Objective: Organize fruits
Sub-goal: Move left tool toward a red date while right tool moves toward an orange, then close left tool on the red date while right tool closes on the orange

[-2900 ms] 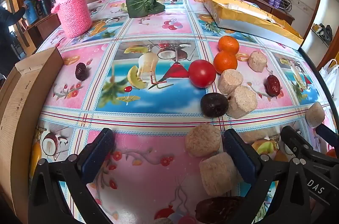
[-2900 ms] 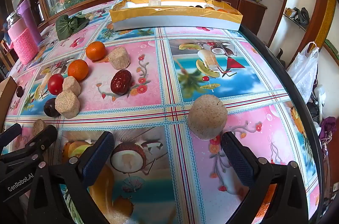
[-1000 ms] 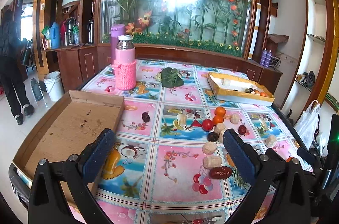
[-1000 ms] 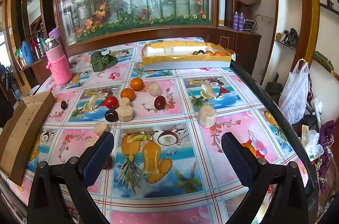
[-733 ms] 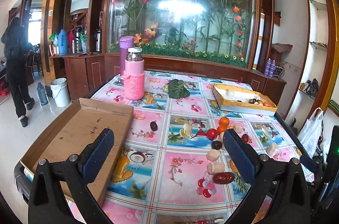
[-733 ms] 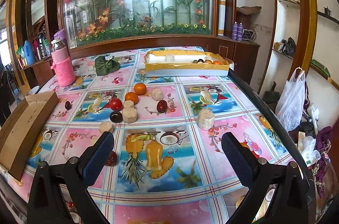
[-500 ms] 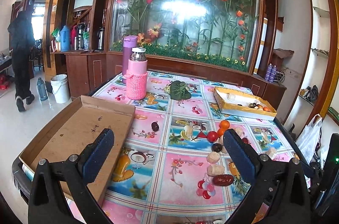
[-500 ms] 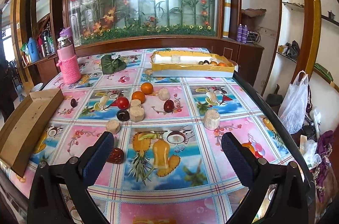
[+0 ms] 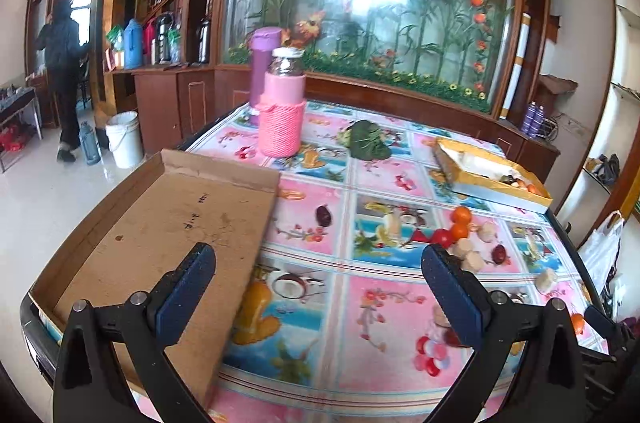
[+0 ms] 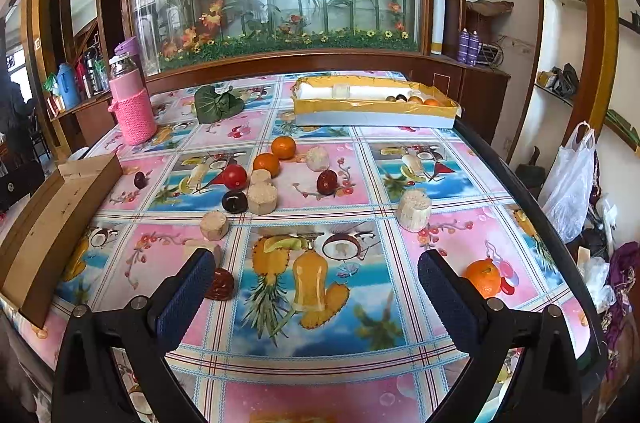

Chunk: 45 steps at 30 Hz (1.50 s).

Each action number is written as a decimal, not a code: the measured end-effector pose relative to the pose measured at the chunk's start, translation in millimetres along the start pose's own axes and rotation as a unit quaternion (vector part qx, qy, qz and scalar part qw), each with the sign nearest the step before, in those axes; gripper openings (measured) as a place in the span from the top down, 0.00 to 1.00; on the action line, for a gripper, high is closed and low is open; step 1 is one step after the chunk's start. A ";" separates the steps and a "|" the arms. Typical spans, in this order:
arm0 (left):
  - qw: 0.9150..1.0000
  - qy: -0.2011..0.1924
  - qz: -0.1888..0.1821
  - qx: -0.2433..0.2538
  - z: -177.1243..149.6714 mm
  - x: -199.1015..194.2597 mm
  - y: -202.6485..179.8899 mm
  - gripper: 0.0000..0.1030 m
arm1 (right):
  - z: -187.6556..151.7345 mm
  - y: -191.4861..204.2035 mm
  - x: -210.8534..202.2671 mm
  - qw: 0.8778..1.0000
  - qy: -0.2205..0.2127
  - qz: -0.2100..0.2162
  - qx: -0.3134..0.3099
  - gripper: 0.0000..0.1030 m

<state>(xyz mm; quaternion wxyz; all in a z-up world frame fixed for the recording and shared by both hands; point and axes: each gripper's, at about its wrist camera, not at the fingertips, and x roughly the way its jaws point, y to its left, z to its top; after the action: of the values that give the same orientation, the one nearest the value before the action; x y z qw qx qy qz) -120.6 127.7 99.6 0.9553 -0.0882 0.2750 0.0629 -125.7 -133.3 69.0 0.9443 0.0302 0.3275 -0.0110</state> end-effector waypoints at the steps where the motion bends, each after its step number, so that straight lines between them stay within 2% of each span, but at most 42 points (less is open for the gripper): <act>1: 1.000 0.005 0.005 -0.005 1.1 4.9 6.4 0.00 | 0.4 -4.2 2.6 1.000 0.005 0.001 0.006 0.01; 4: 0.999 0.019 0.020 -0.016 2.4 18.7 20.5 0.00 | 1.9 -21.2 10.2 0.999 0.021 0.010 0.033 0.01; 8: 0.999 0.044 0.021 -0.023 0.5 35.2 27.1 0.00 | 2.0 -33.5 20.4 0.998 0.039 0.024 0.048 0.01; 13: 0.997 0.072 -0.017 0.003 -4.4 46.7 8.8 0.00 | 3.5 -51.7 18.2 0.998 0.045 0.010 0.039 0.01; 17: 0.992 0.106 -0.060 0.015 -11.8 61.0 -13.3 0.00 | 6.4 -99.8 5.4 0.996 0.038 -0.022 0.075 0.01; 21: 0.985 0.139 -0.094 0.027 -21.4 74.8 -35.5 0.00 | 2.5 -155.7 -3.3 0.989 0.040 -0.057 0.129 0.01; 25: 0.979 0.163 -0.116 0.041 -28.4 82.9 -53.9 0.00 | -4.8 -183.3 -1.5 0.985 0.055 -0.065 0.152 0.01; 29: 0.971 0.169 -0.152 0.070 -35.7 78.0 -74.3 0.00 | 0.1 -171.4 10.7 0.989 0.067 -0.048 0.120 0.01; 33: 0.964 0.166 -0.167 0.120 -46.7 68.7 -94.3 0.00 | -0.3 -148.6 28.7 0.993 0.088 -0.043 0.069 0.02; 37: 0.958 0.184 -0.175 0.135 -58.8 71.1 -105.2 0.01 | -5.7 -140.3 43.2 0.992 0.110 -0.035 0.057 0.07; 39: 0.955 0.188 -0.177 0.144 -62.5 72.3 -111.5 0.05 | -8.2 -137.8 47.1 0.991 0.116 -0.027 0.059 0.09; 41: 0.954 0.190 -0.177 0.152 -63.5 73.7 -117.2 0.09 | -10.1 -134.9 50.7 0.990 0.123 -0.027 0.058 0.18; 43: 0.952 0.202 -0.169 0.156 -66.0 78.1 -124.3 0.14 | -10.8 -133.0 53.4 0.990 0.130 -0.026 0.056 0.22; 45: 0.948 0.222 -0.166 0.157 -70.3 85.4 -129.3 0.29 | -11.5 -132.7 56.1 0.989 0.137 -0.026 0.057 0.27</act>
<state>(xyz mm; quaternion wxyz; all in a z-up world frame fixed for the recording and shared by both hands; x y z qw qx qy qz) -63.1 -6.8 12.5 0.8688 0.0068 0.4679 -0.1618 -94.1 -265.1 18.7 0.8866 0.0771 0.4533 -0.0500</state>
